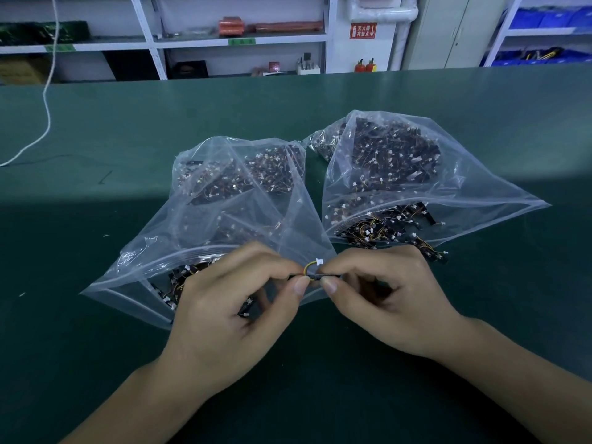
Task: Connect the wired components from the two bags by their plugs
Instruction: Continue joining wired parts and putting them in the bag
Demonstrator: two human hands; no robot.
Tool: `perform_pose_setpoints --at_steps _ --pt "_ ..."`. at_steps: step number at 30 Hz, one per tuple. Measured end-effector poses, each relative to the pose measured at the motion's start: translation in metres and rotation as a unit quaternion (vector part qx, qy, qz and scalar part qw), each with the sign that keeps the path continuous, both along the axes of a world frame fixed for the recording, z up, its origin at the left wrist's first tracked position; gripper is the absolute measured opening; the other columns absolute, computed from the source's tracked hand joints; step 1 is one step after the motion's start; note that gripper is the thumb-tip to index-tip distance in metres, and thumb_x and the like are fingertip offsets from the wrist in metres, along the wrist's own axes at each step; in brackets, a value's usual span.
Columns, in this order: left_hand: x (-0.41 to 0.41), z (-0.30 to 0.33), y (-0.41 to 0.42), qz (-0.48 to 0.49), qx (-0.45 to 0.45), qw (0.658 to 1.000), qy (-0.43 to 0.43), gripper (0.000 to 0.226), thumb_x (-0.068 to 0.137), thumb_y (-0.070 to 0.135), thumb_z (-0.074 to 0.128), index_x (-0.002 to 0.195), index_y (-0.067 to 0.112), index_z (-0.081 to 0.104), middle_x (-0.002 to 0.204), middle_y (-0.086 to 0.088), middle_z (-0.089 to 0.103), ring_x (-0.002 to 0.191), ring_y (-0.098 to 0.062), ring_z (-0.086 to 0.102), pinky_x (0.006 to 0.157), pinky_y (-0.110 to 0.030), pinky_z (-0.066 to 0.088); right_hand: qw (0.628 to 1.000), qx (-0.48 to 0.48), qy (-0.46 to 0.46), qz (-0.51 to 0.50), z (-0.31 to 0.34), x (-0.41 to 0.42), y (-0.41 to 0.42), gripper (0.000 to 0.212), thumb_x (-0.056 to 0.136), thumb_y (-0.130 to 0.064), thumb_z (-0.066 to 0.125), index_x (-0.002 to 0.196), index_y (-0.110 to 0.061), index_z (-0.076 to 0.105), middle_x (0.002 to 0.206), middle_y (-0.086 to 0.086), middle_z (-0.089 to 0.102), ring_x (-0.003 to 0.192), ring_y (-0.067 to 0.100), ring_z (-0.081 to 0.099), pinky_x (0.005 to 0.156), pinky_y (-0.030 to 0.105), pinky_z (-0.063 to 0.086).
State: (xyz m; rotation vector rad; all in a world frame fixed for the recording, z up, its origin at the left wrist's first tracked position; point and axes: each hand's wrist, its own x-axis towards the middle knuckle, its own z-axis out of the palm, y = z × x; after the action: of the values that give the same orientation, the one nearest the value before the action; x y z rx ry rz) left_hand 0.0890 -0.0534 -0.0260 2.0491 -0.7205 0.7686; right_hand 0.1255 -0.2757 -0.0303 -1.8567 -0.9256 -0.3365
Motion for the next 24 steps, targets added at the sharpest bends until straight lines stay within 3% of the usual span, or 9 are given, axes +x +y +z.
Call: perform_pose_setpoints --at_steps 5,9,16,24 --pt "0.0000 -0.0004 0.0004 0.000 -0.001 1.000 0.003 0.016 0.100 0.017 0.069 0.090 0.008 0.078 0.083 0.002 0.066 0.069 -0.012 0.061 0.065 -0.015 0.046 1.000 -0.004 0.005 0.003 -0.0012 -0.0002 0.0005 0.014 0.102 -0.014 0.068 0.093 -0.005 0.075 0.054 -0.003 0.047 0.046 0.018 0.043 0.046 0.029 0.034" --pt "0.0010 -0.0014 0.0021 -0.006 0.000 1.000 0.009 0.017 0.100 0.019 0.069 0.088 0.009 0.076 0.082 0.002 0.065 0.067 -0.012 0.059 0.062 -0.018 0.046 1.000 -0.014 0.002 0.006 -0.0008 0.0001 -0.0002 0.017 0.102 -0.016 0.068 0.091 -0.006 0.076 0.054 -0.003 0.046 0.047 0.015 0.042 0.049 0.021 0.032" --pt "0.0011 -0.0028 0.0019 -0.012 -0.003 1.000 0.012 0.017 0.100 0.019 0.070 0.091 0.008 0.079 0.082 0.000 0.068 0.065 -0.014 0.061 0.059 -0.022 0.048 1.000 -0.004 0.011 0.018 -0.0029 0.0007 -0.0007 0.018 0.102 -0.016 0.066 0.092 -0.004 0.074 0.054 0.000 0.047 0.047 0.020 0.043 0.047 0.031 0.034" --pt "0.0015 -0.0033 0.0022 -0.011 0.009 1.000 0.007 0.017 0.100 0.019 0.070 0.090 0.008 0.079 0.081 -0.001 0.068 0.065 -0.015 0.061 0.059 -0.023 0.048 1.000 -0.008 0.014 0.024 -0.0045 0.0018 -0.0010 0.018 0.102 -0.017 0.066 0.092 -0.004 0.074 0.054 -0.001 0.048 0.046 0.018 0.042 0.048 0.026 0.033"
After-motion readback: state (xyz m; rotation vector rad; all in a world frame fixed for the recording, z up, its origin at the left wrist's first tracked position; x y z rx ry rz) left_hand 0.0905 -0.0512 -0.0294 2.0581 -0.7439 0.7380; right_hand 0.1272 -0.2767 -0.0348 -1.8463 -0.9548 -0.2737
